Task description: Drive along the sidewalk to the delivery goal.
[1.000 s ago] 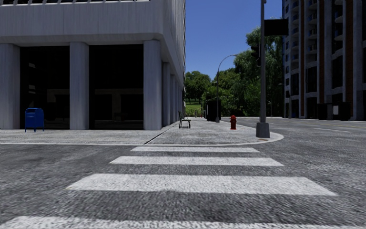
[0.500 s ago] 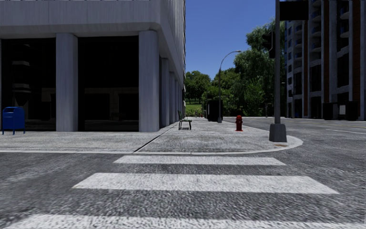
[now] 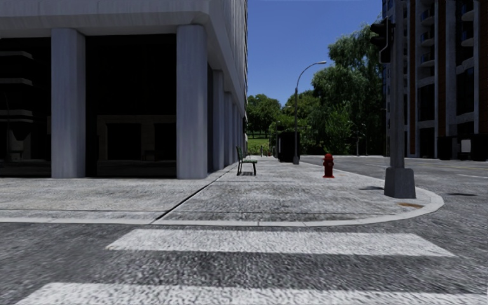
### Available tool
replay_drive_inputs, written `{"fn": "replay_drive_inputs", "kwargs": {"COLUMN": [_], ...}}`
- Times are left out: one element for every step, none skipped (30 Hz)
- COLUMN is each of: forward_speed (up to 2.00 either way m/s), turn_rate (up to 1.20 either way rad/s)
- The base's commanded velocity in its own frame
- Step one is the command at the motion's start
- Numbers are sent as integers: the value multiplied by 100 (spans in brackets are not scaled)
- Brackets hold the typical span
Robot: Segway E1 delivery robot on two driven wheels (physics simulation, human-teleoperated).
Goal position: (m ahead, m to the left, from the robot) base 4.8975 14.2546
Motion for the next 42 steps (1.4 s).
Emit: {"fn": "replay_drive_inputs", "kwargs": {"forward_speed": [200, 200, 200, 200, 200, 200, 200, 200, 200, 200, 200, 200, 200, 200, 200, 200, 200, 200, 200, 200, 200, 200, 192, 176, 176, 166, 161, 161, 158, 157, 157, 157, 157, 157, 157, 157, 157, 157, 157, 157, 157, 157], "turn_rate": [0, 0, 0, 0, 0, 0, 0, 0, 0, 0, 0, 0, 0, 0, 0, 4, 4, 11, 20, 32, 32, 37, 39, 43, 43, 46, 49, 49, 54, 55, 55, 55, 55, 56, 56, 56, 56, 56, 56, 56, 56, 56]}}
